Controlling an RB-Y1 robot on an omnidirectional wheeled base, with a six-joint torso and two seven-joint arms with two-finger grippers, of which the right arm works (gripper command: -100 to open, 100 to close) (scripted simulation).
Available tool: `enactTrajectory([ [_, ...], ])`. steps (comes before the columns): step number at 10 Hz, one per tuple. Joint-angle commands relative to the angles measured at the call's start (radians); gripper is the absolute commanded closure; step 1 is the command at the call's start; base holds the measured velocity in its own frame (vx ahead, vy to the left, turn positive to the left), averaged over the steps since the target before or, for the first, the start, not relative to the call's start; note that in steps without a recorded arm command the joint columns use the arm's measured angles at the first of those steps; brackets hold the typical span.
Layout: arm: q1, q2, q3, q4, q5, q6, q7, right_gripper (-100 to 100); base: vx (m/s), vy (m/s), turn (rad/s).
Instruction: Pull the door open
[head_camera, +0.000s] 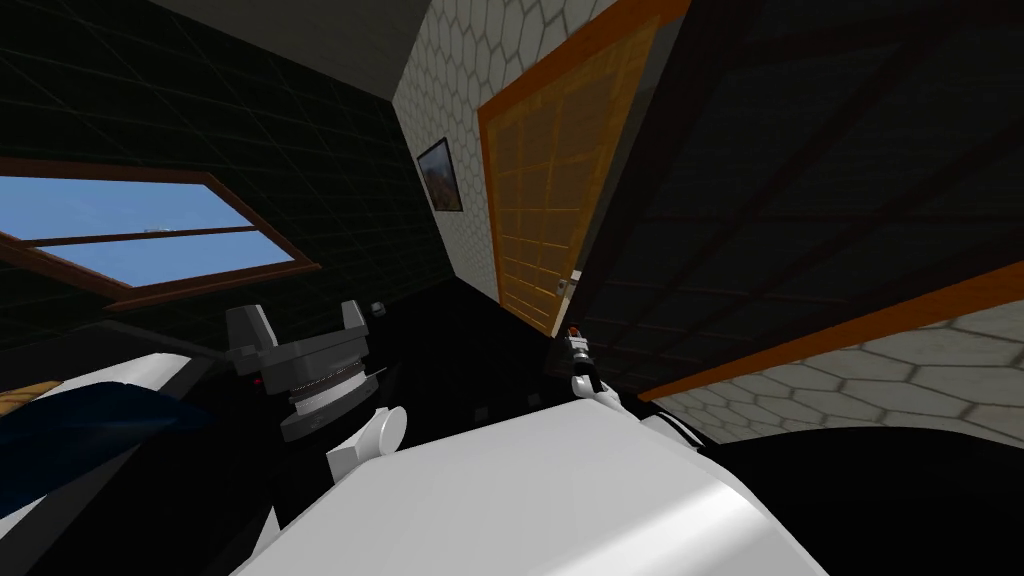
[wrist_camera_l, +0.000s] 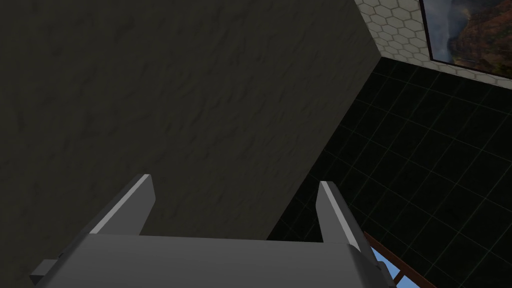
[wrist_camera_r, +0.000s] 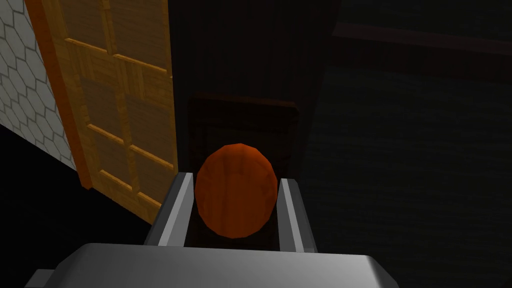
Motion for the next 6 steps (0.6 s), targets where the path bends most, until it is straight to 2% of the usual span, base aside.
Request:
enactTrajectory([
  [1,0.013,-0.011,0.024,-0.017,0.013,-0.001,-0.025,100,-0.268,0.013,0.113],
  [4,0.022,-0.028,0.057,-0.028,0.030,-0.003,-0.059,100,-0.239,-0.019,0.083],
  [5,0.018,-0.025,0.051,-0.014,0.027,-0.002,-0.054,100,-0.095,-0.010,0.024],
  [6,0.028,-0.035,0.073,-0.018,0.039,-0.009,-0.075,100,-0.195,0.001,0.080],
])
